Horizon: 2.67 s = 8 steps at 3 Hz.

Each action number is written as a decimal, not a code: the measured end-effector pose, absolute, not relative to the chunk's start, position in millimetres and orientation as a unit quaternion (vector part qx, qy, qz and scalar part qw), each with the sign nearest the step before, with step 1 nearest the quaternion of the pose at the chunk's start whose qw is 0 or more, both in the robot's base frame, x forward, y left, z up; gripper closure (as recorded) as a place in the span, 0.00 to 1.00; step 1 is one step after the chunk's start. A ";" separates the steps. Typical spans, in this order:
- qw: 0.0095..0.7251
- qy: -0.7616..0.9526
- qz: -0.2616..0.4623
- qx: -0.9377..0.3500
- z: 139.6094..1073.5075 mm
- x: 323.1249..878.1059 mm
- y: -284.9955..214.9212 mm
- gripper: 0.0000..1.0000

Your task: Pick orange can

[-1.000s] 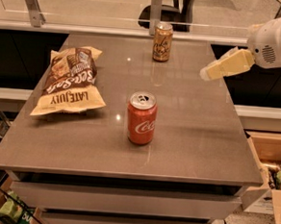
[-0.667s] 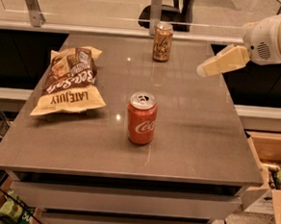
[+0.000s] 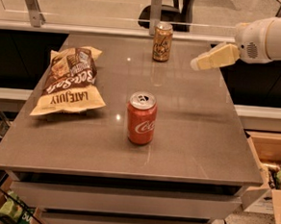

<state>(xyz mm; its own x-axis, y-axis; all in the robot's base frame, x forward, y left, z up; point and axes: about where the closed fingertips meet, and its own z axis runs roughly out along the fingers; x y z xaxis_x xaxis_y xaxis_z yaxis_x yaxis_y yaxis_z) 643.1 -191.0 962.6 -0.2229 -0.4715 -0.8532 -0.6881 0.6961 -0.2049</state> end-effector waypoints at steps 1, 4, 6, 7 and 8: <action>0.513 0.765 0.127 -0.368 956.0 662.0 -183.7 0.00; 0.542 0.739 0.177 -0.360 939.7 716.4 -149.4 0.00; 0.551 0.729 0.191 -0.359 929.5 749.2 -127.3 0.00; 0.554 0.728 0.197 -0.354 921.7 762.8 -120.1 0.00; 0.555 0.724 0.208 -0.353 914.0 776.4 -109.8 0.00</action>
Offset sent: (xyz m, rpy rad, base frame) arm 0.0589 0.0283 -0.0241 0.1532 -0.0421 0.0496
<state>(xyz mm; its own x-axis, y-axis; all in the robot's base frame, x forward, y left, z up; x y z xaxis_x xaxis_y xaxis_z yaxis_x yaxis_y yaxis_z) 776.4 -109.8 914.0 -0.1348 -0.2796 -0.9506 -0.7424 0.6639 -0.0900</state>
